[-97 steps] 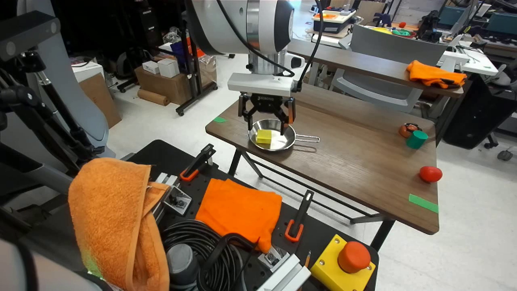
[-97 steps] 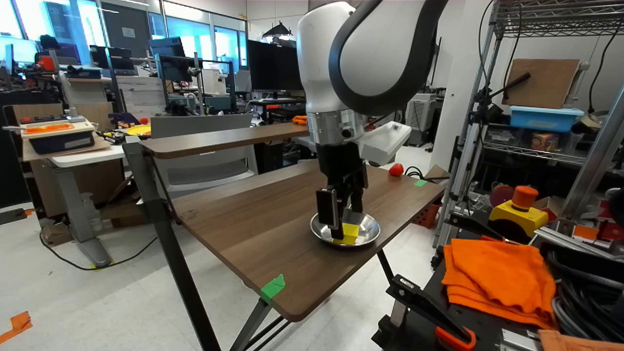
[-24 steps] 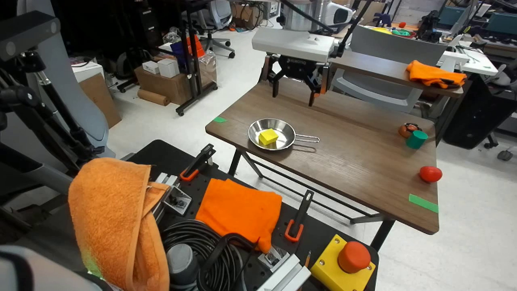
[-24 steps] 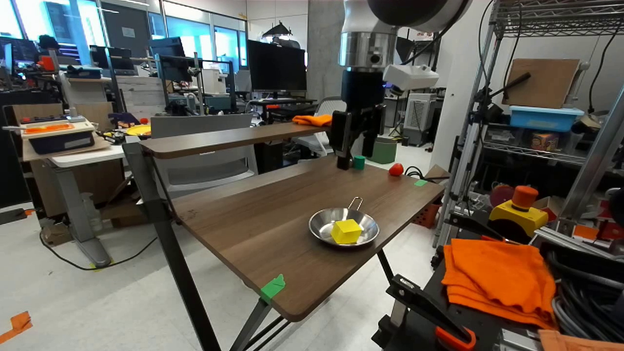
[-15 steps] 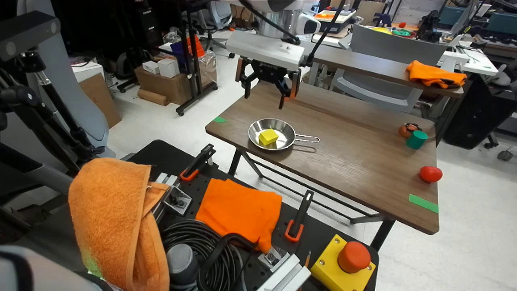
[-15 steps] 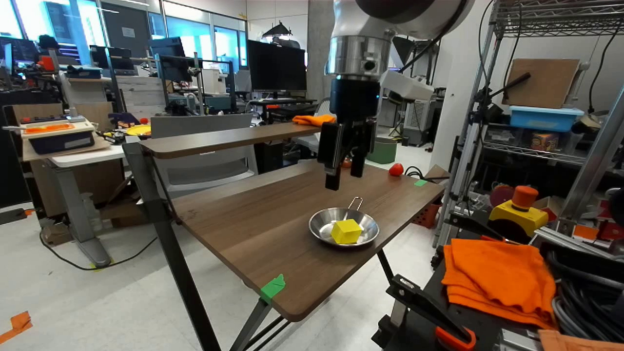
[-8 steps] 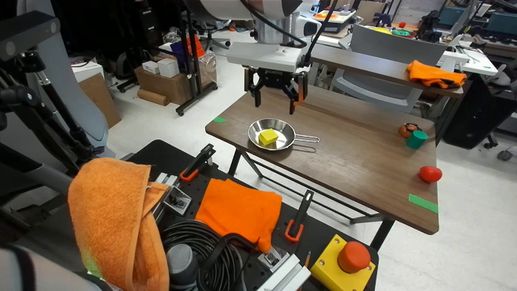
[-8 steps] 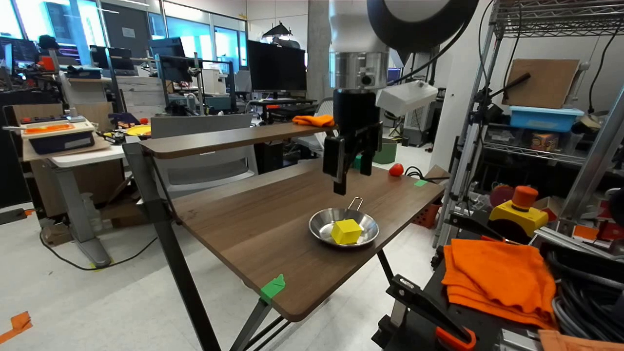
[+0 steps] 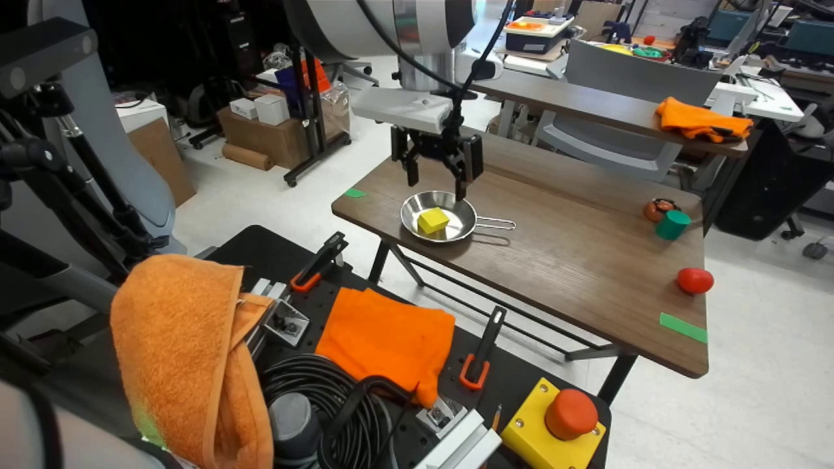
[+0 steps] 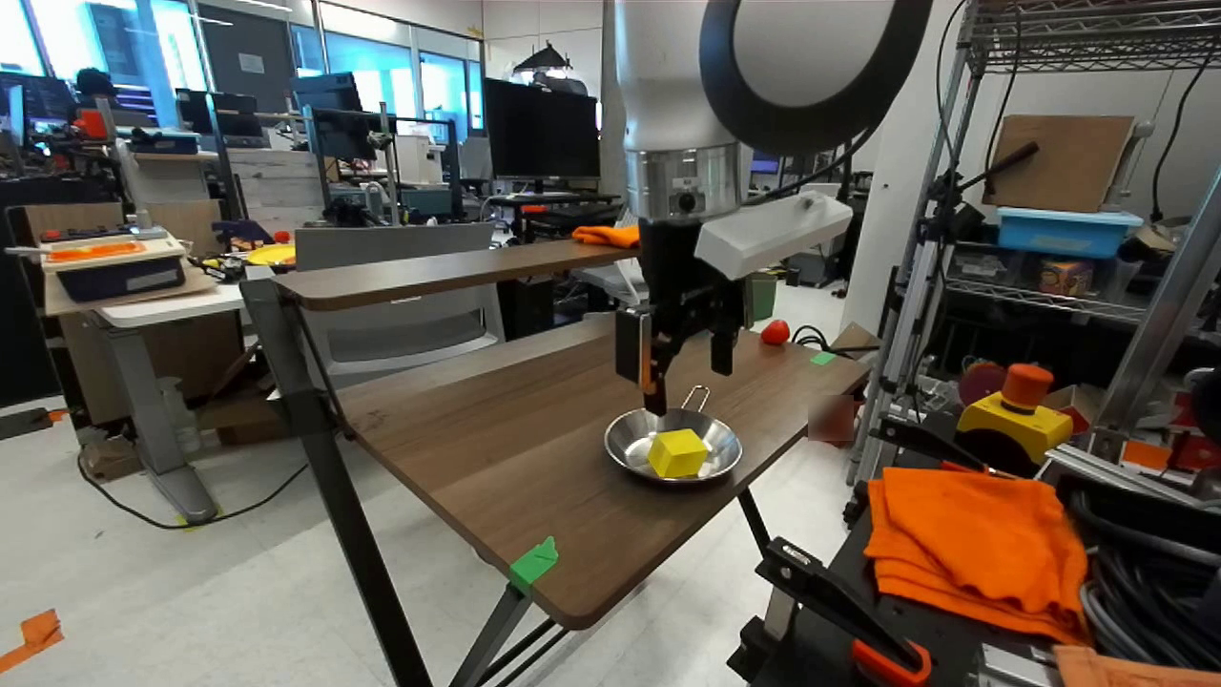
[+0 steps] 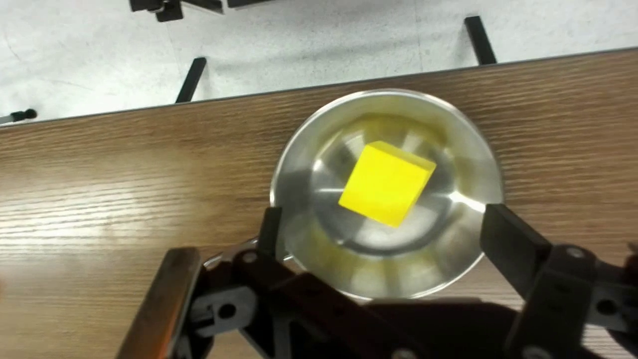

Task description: Put the yellow block on the silver pan then remove it from the pan

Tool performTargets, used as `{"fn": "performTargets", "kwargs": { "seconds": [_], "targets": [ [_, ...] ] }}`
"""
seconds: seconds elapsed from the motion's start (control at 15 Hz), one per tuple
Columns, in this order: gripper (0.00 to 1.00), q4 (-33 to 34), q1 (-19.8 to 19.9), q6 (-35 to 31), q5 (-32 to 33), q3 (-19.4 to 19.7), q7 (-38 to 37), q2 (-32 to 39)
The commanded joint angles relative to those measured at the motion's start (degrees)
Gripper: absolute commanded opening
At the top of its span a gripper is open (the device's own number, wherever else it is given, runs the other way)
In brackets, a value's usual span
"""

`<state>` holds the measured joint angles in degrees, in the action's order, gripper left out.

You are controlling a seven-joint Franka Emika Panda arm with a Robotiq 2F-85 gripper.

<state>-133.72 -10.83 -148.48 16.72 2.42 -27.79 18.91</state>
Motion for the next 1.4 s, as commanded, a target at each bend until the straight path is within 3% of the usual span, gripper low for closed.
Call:
{"fn": "performTargets", "kwargs": {
  "seconds": [0.0, 0.27, 0.4, 0.67, 0.93, 1.13, 1.33],
  "targets": [
    [1.00, 1.64, 3.27, -1.52, -11.01, -4.93, 10.23, 2.06],
    [1.00, 3.55, 5.93, -1.34, -20.24, -8.61, 19.63, 3.53],
    [1.00, 4.25, 5.88, -0.61, -21.23, -8.35, 20.68, 3.84],
    [1.00, 4.92, 0.97, -0.55, -12.88, -2.16, 11.88, 4.32],
    [1.00, 6.12, -5.23, 1.43, -3.04, 5.45, -4.39, 5.78],
    [1.00, 7.18, -5.45, 4.43, -3.78, 5.37, -7.95, 6.93],
    [1.00, 8.15, -2.50, 7.22, -9.26, 1.86, -4.37, 7.99]
  ]
}}
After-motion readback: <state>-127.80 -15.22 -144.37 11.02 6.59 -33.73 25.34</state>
